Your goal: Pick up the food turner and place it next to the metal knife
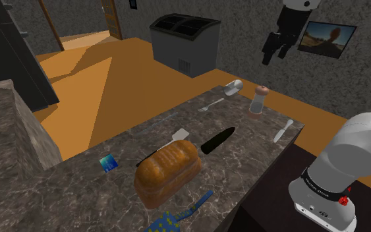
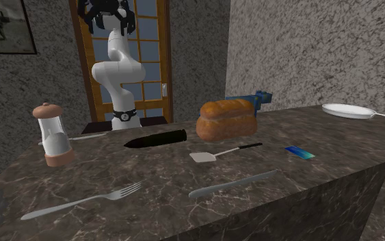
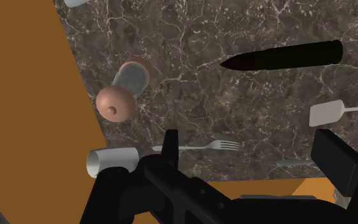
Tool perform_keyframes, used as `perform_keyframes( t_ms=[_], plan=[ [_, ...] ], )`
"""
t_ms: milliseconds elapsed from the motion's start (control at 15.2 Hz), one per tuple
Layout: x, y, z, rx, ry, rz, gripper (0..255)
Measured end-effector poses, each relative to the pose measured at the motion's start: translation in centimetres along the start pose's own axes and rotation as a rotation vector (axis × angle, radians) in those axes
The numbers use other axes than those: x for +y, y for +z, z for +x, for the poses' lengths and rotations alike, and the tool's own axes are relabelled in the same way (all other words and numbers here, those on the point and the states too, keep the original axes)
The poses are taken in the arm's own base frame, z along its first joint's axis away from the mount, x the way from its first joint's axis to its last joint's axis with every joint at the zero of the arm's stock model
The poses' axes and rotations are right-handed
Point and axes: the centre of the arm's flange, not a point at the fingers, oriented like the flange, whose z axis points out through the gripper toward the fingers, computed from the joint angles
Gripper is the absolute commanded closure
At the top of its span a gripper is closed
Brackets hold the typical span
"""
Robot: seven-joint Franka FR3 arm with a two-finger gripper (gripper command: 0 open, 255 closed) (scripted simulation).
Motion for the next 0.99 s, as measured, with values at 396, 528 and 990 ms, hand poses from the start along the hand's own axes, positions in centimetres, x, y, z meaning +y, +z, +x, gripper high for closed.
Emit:
perform_keyframes(
  t_ms=[396,528,990],
  plan=[
    [-4.2,3.2,-0.5,-0.019,0.131,-0.003,0],
    [-6.0,4.8,-0.5,-0.028,0.201,-0.003,0],
    [-13.2,11.0,0.4,-0.060,0.442,-0.008,0]
  ],
)
